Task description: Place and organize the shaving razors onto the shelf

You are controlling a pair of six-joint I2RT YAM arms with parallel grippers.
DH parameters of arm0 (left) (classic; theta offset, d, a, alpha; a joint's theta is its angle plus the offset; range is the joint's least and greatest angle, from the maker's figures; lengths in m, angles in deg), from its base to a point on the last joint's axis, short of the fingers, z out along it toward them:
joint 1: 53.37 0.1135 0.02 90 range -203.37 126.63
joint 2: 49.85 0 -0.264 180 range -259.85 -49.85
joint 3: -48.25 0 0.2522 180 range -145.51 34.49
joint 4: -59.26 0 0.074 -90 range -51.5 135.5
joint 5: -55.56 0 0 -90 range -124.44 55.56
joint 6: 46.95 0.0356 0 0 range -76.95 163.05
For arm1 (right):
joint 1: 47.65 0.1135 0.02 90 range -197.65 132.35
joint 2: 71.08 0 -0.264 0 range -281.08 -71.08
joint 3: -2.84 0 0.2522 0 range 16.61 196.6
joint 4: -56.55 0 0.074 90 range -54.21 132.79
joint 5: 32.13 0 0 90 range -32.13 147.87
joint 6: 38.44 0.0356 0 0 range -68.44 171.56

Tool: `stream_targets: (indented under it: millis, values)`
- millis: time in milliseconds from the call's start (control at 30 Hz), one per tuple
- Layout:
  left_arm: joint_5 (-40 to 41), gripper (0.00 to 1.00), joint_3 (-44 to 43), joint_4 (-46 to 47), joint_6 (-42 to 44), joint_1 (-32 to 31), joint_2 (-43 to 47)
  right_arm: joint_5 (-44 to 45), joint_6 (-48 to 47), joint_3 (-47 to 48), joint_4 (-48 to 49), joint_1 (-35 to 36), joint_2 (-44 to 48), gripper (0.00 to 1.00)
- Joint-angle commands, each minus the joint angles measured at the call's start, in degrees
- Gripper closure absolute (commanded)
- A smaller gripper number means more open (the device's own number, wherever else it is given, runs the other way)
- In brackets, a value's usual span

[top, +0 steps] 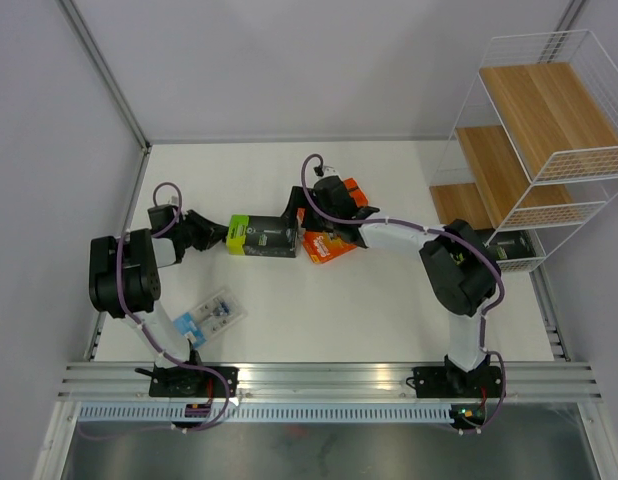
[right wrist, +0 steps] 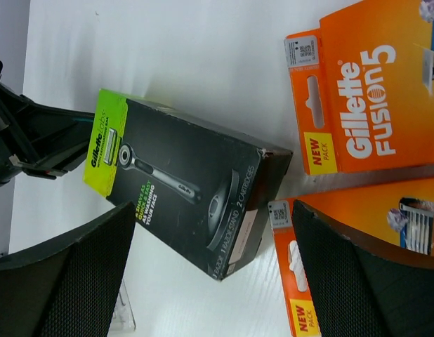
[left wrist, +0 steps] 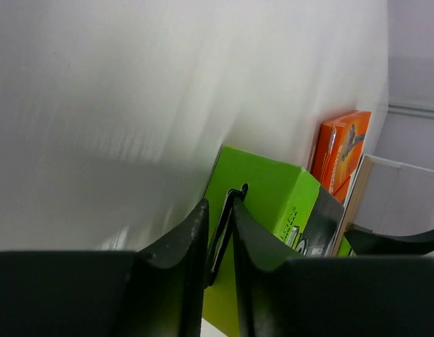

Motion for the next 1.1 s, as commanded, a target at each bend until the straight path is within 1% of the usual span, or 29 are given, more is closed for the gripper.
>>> stream_targets:
  millis: [0,67,133,167,233,400,633,867,967,1000,1067]
  values:
    - [-2.05,0.79,-0.78,1.85,0.45,-0.52,-1.50,-1.01,-0.57,4.55,0.58,0.16,-2.61,0.02]
    - [-2.49,0.85,-0.52,2.73,0.28,-0.52,-1.76,-0.84,-0.74,5.61,-0.29,0.16,-3.58,0.02]
    - [-2.50,0.86,-0.26,2.91,0.19,-0.69,-1.50,-0.75,-0.66,6.93,-1.09,0.07,-4.72,0.02]
    - [-2.58,0.92,-0.25,2.74,0.54,-0.78,-1.42,-0.66,-0.39,7.19,-1.87,0.07,-5.08,0.02]
    - [-2.67,0.98,-0.52,2.21,0.89,-0.87,-1.41,-0.31,-0.22,7.37,-2.49,0.16,-5.78,0.02]
    - [-2.15,0.98,-0.43,1.51,1.15,-1.22,-0.98,0.22,0.14,8.16,-3.72,0.07,-7.62,0.02]
    - [-1.53,0.98,-1.31,-1.48,2.21,-1.31,2.80,-1.36,-0.13,9.74,-3.81,0.07,-10.09,0.02]
    - [-2.05,0.98,-1.05,-1.40,1.86,-1.48,4.30,-6.89,3.73,9.83,-1.35,0.60,-10.79,0.03]
    - [-2.23,0.98,-0.43,-0.87,1.33,-2.18,5.26,-9.00,6.53,9.83,-0.57,1.30,-10.71,0.11]
    - [-2.49,0.98,-0.34,-0.70,1.24,-2.53,6.14,-10.84,7.33,9.74,-0.13,1.30,-10.62,0.18]
    - [-2.50,0.98,-0.43,-1.13,1.33,-3.41,7.28,-12.25,8.83,9.57,1.02,1.39,-9.74,0.25]
